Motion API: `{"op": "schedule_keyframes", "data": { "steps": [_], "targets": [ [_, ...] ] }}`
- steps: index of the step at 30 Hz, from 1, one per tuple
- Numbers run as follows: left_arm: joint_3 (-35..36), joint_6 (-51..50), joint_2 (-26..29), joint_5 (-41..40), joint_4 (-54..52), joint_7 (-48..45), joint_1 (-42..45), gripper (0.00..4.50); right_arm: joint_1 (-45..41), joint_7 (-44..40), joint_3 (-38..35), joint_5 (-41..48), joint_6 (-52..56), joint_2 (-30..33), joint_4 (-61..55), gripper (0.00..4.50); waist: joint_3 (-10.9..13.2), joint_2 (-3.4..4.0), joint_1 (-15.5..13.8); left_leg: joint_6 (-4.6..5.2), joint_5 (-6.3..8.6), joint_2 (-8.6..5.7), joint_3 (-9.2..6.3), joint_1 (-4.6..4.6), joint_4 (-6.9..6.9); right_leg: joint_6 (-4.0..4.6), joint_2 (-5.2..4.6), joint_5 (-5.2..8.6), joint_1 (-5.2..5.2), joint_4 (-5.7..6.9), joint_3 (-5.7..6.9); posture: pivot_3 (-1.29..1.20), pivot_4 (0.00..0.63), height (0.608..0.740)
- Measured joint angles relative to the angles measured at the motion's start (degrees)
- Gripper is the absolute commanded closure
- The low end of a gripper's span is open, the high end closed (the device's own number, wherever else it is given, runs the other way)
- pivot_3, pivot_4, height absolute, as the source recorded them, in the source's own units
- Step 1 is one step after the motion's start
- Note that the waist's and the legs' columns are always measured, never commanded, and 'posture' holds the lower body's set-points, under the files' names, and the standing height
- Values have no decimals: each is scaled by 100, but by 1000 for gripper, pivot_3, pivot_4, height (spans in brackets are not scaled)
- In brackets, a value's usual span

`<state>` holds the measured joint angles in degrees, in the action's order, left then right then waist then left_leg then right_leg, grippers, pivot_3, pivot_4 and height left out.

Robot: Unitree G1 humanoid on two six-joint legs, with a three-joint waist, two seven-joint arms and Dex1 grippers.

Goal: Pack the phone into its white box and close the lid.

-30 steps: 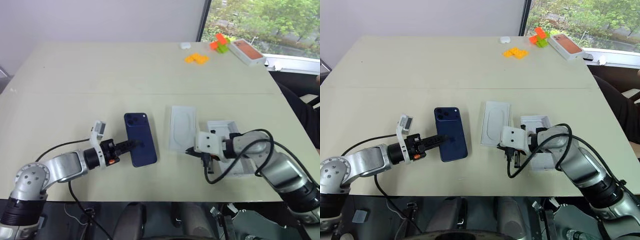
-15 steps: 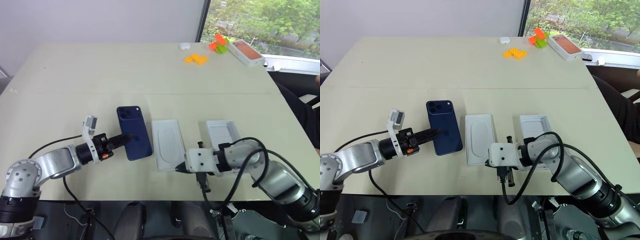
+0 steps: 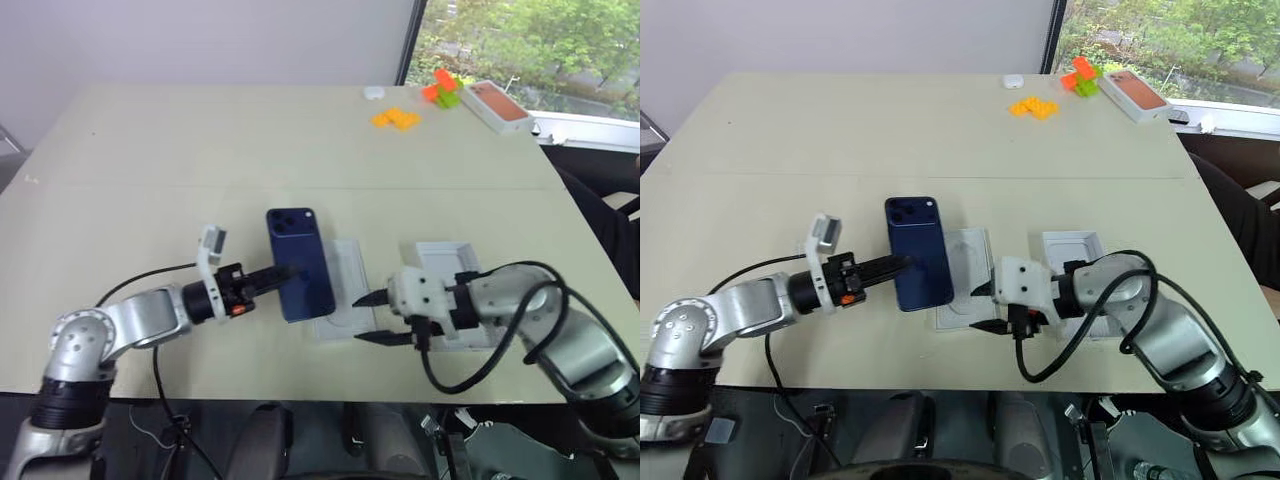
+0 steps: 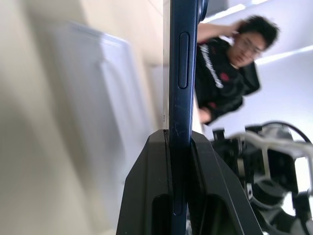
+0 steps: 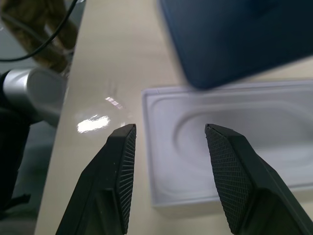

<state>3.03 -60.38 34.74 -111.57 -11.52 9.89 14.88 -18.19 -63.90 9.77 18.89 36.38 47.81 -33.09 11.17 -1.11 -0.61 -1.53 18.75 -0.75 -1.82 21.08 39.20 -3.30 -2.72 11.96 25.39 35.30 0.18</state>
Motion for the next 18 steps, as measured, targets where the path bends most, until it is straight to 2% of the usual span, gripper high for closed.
{"op": "schedule_keyframes", "data": {
  "steps": [8,18],
  "targets": [
    [-405,-191,-715,9,250,1331,180,4500,204,106,-226,-5,-141,292,255,2174,-1,-3,-4,-1,-1,2,0,-2,0,-1,1,-1,0,6,-1,0,150,740],
    [-407,-416,-1100,5,320,1881,638,4500,208,249,-222,-84,-262,324,384,2174,-1,-4,-13,-11,-8,-22,-1,-17,3,5,2,-3,-11,17,-1,0,150,740]
  ]
}}
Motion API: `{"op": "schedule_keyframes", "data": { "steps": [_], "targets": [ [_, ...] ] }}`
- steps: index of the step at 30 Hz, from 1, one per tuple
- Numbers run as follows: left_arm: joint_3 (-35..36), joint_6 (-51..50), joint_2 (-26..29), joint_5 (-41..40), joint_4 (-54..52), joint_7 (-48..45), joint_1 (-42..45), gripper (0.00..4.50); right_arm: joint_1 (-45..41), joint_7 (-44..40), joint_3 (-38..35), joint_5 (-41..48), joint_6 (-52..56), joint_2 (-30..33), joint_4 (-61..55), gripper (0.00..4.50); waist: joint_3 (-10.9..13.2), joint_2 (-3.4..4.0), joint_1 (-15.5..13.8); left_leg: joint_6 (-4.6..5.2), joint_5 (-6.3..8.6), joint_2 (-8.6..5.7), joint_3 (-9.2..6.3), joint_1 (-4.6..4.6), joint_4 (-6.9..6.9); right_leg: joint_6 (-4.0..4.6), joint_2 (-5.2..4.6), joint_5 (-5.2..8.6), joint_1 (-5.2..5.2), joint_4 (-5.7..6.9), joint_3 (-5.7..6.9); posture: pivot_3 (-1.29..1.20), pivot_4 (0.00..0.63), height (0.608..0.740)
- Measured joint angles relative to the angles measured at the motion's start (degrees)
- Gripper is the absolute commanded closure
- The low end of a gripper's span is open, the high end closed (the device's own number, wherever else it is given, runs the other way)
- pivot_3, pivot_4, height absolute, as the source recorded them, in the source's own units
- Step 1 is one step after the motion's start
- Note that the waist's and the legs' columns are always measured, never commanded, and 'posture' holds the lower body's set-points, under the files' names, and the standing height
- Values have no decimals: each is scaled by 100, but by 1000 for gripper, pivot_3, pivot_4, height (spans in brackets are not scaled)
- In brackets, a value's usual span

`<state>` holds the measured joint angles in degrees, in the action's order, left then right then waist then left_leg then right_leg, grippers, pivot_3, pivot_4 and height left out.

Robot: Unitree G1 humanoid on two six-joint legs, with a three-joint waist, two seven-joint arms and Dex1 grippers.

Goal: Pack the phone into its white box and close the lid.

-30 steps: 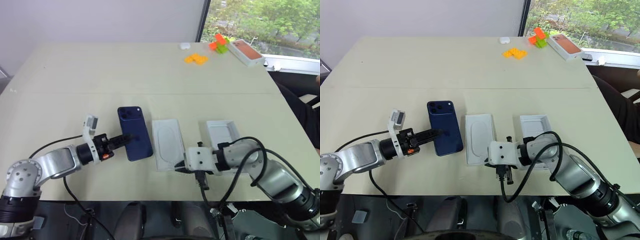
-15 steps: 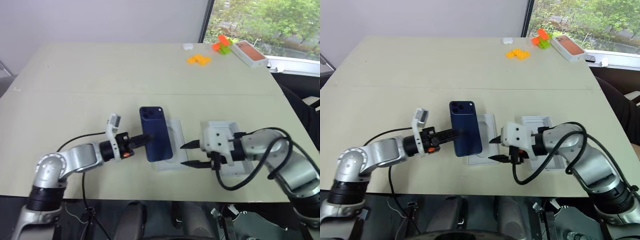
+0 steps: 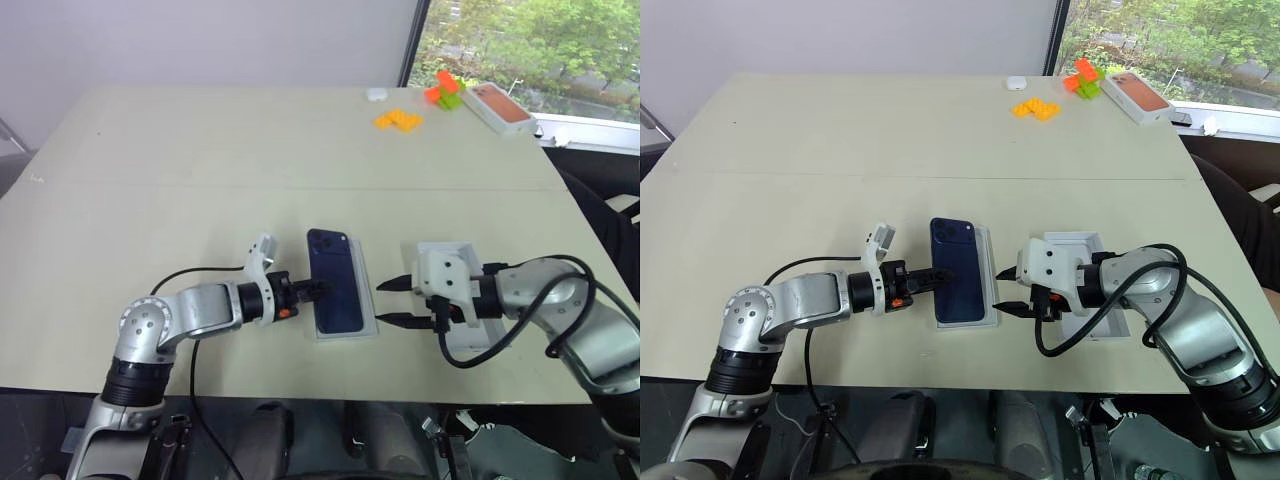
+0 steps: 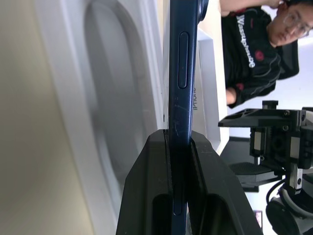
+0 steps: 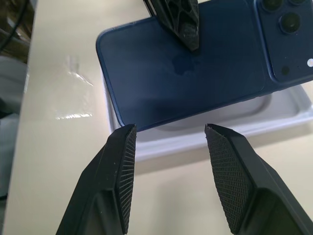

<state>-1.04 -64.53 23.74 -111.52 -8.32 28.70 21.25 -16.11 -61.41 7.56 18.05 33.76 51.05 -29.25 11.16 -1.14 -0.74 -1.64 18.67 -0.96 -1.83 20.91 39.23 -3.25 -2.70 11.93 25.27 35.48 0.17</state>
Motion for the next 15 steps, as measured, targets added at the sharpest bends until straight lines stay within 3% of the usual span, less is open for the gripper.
{"op": "schedule_keyframes", "data": {
  "steps": [15],
  "targets": [
    [26,-147,-405,0,269,554,103,4500,2,41,5,-53,-23,0,27,2174,0,0,-2,-12,-7,-8,-3,-11,0,0,-6,0,-7,6,-2,0,150,740]
  ]
}}
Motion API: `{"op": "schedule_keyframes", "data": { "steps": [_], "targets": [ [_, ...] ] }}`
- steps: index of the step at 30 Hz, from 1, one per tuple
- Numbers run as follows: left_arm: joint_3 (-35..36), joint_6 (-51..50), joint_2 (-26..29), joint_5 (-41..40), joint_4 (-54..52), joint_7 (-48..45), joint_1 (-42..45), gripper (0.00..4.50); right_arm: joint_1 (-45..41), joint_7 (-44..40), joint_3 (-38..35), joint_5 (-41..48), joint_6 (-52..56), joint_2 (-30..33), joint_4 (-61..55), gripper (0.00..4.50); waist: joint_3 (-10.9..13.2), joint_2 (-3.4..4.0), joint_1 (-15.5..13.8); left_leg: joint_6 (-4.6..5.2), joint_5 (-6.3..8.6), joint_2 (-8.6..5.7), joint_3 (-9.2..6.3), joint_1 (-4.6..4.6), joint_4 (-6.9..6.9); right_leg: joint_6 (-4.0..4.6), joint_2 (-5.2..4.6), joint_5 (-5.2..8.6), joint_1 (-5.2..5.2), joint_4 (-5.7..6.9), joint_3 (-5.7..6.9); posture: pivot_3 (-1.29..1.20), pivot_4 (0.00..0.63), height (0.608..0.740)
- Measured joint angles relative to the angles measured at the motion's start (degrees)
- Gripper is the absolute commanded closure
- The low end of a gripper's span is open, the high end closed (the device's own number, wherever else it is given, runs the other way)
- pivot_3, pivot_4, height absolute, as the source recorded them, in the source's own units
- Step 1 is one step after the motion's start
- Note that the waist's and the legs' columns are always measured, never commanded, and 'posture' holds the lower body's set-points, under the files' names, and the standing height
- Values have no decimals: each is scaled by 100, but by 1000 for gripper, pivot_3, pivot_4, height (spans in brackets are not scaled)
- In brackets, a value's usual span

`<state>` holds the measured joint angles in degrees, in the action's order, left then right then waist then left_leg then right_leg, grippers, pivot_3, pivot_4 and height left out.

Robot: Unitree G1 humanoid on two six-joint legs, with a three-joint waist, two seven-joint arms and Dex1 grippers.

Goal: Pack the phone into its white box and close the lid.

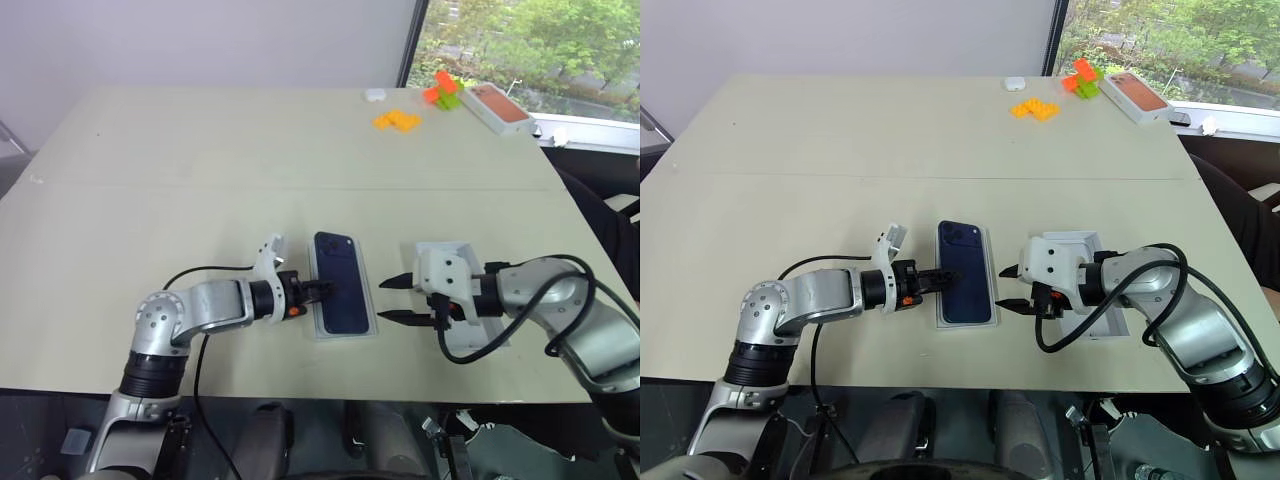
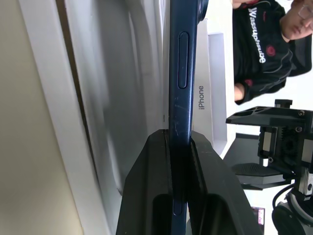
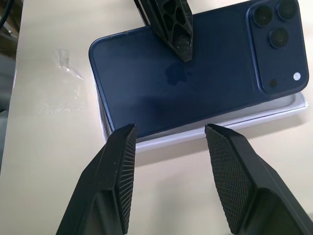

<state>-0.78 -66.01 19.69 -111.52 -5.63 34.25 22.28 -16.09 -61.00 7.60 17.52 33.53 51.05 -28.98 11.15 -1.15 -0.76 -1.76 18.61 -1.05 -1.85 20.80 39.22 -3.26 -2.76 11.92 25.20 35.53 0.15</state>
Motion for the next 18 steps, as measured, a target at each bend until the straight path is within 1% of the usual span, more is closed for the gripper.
{"op": "schedule_keyframes", "data": {
  "steps": [11,18],
  "targets": [
    [37,-4,-74,0,27,174,-16,4500,-1,-3,23,-49,-32,0,0,2174,0,-1,0,3,2,-1,0,-39,-2,4,0,3,-38,-1,0,0,150,740],
    [282,-12,-69,1,11,83,-33,4500,-3,-14,60,-54,-81,0,2,2174,0,-1,3,2,1,-1,-2,-40,-2,3,1,3,-38,-1,1,0,150,740]
  ]
}}
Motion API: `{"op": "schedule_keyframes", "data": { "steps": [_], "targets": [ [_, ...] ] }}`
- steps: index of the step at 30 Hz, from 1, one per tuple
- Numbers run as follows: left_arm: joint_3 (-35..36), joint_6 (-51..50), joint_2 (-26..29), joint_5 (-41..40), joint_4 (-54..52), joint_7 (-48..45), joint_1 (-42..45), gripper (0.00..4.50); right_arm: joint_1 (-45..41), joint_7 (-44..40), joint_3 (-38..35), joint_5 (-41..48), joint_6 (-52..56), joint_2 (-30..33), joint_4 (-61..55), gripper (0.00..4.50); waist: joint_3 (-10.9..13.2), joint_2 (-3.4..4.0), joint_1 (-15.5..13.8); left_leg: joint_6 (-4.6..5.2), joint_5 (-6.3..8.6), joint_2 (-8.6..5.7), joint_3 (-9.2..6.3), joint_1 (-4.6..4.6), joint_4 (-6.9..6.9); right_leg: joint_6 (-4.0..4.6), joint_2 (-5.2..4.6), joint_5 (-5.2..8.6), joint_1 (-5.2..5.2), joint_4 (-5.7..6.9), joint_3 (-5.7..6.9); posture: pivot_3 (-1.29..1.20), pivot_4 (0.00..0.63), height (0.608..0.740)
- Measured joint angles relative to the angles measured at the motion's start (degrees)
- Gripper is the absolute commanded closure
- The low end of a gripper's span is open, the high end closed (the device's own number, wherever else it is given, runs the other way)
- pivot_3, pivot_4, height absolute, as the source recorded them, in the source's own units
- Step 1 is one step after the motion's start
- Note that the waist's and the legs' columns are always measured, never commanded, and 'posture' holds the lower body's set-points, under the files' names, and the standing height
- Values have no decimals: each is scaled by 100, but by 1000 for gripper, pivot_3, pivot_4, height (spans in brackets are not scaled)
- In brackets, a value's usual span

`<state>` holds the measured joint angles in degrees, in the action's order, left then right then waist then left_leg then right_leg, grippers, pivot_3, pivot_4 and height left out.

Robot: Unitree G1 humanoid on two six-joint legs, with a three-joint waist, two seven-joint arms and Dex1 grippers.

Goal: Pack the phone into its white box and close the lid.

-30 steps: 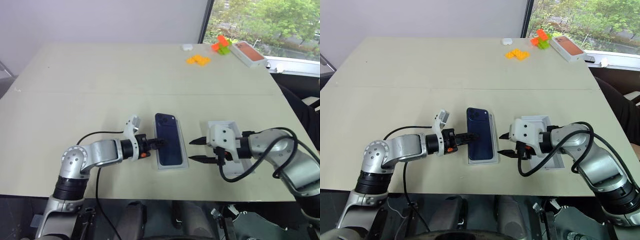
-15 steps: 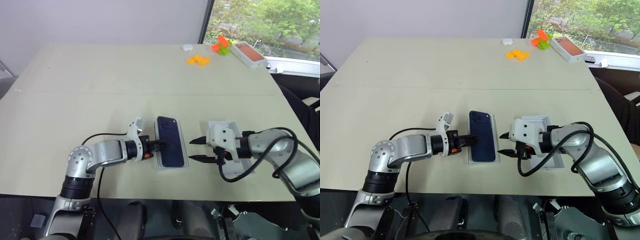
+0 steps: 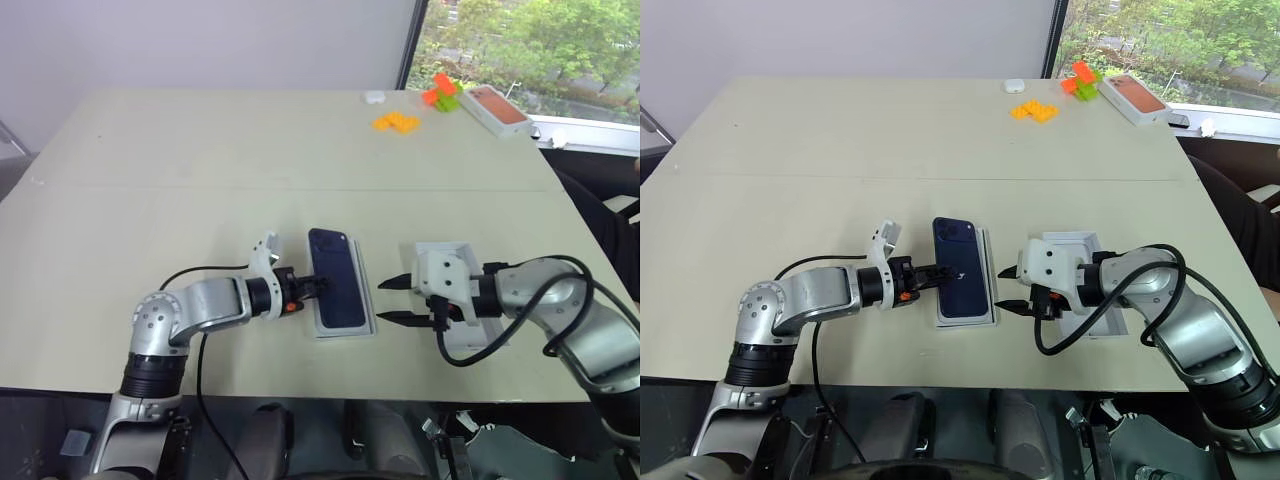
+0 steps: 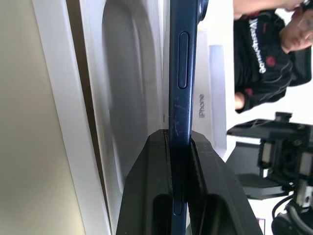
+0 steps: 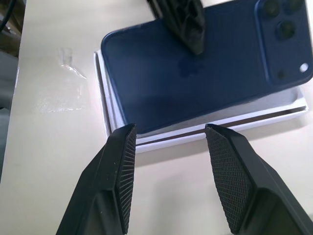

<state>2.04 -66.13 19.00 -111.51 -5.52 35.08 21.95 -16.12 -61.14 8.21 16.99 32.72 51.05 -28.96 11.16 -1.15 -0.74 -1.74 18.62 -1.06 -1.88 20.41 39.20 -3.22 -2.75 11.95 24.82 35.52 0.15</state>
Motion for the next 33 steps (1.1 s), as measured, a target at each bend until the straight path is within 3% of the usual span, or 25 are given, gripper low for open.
{"op": "schedule_keyframes", "data": {
  "steps": [14,23,28,33],
  "targets": [
    [-51,-194,-52,0,-8,-61,-172,4500,-45,12,74,-3,-62,-3,54,2174,0,0,1,0,0,0,-2,0,0,1,-2,0,-1,-2,0,0,150,740],
    [-33,-197,-95,-159,-71,-94,-135,150,-44,48,76,0,-61,-4,50,2132,0,-1,-4,0,0,1,-2,-4,0,7,-3,4,-6,-2,0,0,150,740],
    [-9,-193,-38,-157,-148,-163,-138,68,-46,46,79,0,-60,-4,50,2132,0,-1,6,0,0,1,-2,-12,0,15,2,9,-12,-1,0,0,150,740],
    [1,-251,601,-155,-346,-656,-238,68,-51,42,89,0,-61,-4,54,2132,0,-1,12,-1,0,6,-3,-10,-3,16,6,10,-10,-3,1,0,150,740]
  ]
}}
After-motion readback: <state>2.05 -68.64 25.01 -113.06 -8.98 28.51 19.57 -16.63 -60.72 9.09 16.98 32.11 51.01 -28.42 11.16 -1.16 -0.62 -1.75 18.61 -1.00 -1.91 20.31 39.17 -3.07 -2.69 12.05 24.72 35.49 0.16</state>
